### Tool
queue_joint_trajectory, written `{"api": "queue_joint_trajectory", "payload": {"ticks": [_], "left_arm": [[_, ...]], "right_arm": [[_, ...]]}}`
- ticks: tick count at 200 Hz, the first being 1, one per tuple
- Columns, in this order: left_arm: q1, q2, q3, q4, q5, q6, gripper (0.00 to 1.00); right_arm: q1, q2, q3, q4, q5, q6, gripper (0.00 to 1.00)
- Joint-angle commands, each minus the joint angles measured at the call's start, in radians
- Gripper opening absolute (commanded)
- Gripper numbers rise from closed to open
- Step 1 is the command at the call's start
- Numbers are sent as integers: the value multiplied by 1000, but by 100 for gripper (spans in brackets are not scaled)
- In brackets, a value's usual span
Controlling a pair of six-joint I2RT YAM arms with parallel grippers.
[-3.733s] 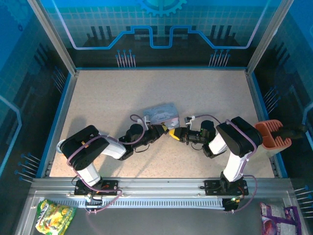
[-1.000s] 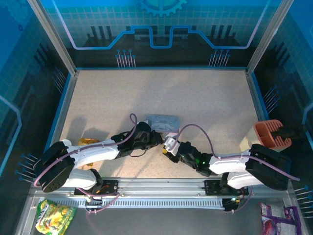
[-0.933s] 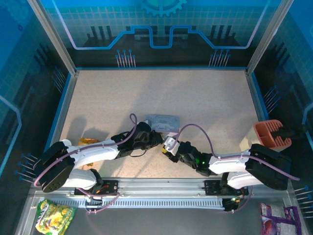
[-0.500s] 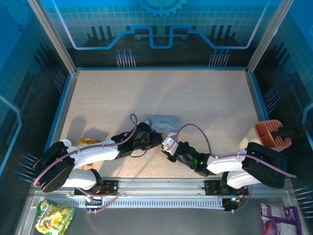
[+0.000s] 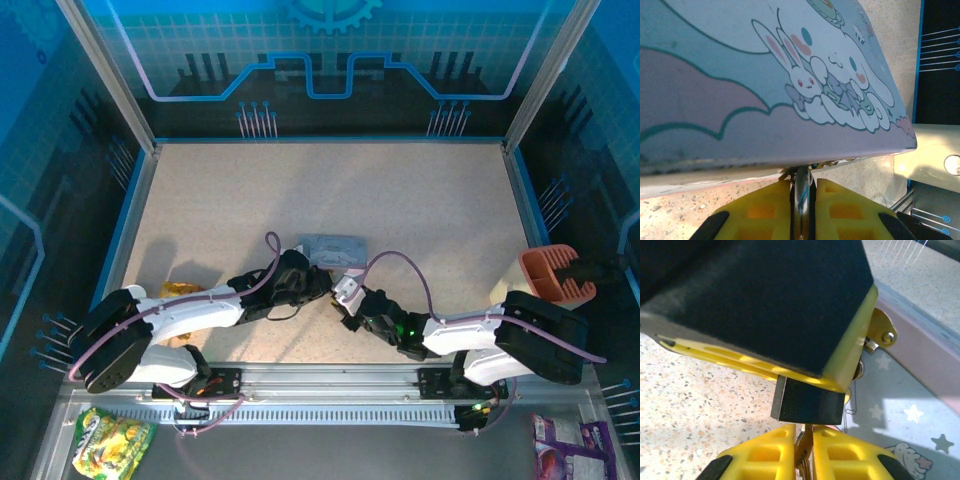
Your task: Unlock a padlock with a key
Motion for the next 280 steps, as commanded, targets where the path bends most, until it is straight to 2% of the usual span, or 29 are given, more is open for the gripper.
{"api": "queue_joint_trajectory", "payload": {"ticks": [1,48,68,81,107,126,151,196,220,280], "left_arm": [[-11,-5,-11,53,-4,14,0],[-11,16,-49,122,-24,41,1],[-11,41,-53,147,-19,47,3],[-9,53,-50,148,-23,51,7],[-4,77,-27,114,-38,68,26],[3,91,-18,75,-53,73,35],[18,105,-18,41,-72,74,40],[40,102,-31,32,-86,80,47],[62,70,-36,-9,-106,109,51],[141,-58,-56,-129,-159,196,56]], "right_arm": [[4,-3,27,34,-63,142,11],[-16,-31,5,17,-178,370,6],[-23,-33,-6,15,-207,409,6],[-23,-34,-9,-10,-194,409,6],[-23,-35,-28,-30,-172,412,5],[-23,-41,-35,-52,-176,427,5],[-23,-38,-23,-115,-179,461,5],[-37,-4,-30,-116,-198,511,6],[-66,12,-20,-147,-248,529,10],[-100,12,27,-326,-278,488,29]]}}
